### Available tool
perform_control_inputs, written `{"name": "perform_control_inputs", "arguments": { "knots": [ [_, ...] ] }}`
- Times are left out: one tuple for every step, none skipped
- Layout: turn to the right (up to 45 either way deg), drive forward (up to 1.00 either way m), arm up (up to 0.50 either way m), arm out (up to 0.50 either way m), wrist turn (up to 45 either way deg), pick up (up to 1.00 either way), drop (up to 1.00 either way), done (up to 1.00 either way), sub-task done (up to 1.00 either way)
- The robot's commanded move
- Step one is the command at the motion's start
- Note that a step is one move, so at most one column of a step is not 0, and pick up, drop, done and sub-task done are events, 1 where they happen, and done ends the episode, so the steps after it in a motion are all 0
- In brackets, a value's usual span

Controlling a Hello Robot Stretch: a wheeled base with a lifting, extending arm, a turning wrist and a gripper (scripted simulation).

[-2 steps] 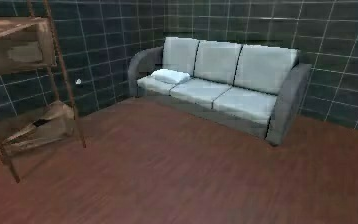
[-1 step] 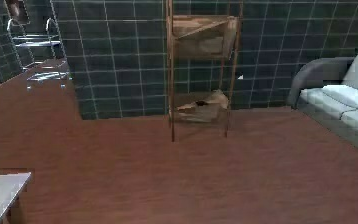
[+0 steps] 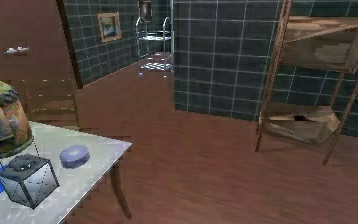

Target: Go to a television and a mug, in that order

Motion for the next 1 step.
{"name": "perform_control_inputs", "arguments": {
  "knots": [
    [0.0,1.00,0.00,0.00,0.0,0.00,0.00,0.00,0.00]
  ]
}}
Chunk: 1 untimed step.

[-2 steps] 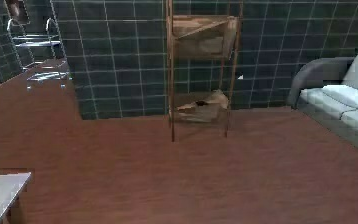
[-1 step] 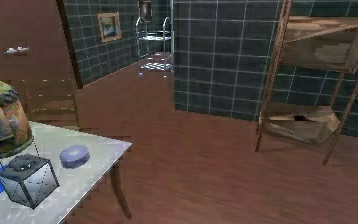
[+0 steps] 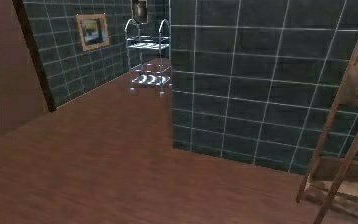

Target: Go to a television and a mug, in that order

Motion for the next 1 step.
{"name": "perform_control_inputs", "arguments": {
  "knots": [
    [-18.0,0.00,0.00,0.00,0.0,0.00,0.00,0.00,0.00]
  ]
}}
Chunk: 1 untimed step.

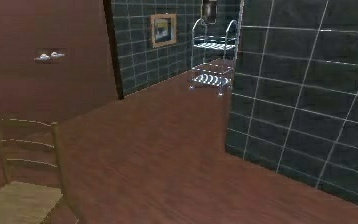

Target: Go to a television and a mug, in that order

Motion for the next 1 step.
{"name": "perform_control_inputs", "arguments": {
  "knots": [
    [0.0,0.15,0.00,0.00,0.0,0.00,0.00,0.00,0.00]
  ]
}}
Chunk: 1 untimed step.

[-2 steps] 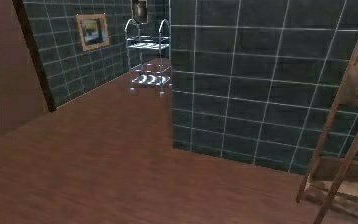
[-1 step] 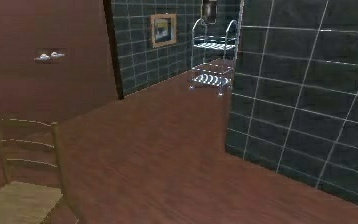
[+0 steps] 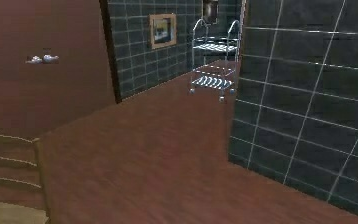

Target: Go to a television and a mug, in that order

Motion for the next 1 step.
{"name": "perform_control_inputs", "arguments": {
  "knots": [
    [9.0,0.00,0.00,0.00,0.0,0.00,0.00,0.00,0.00]
  ]
}}
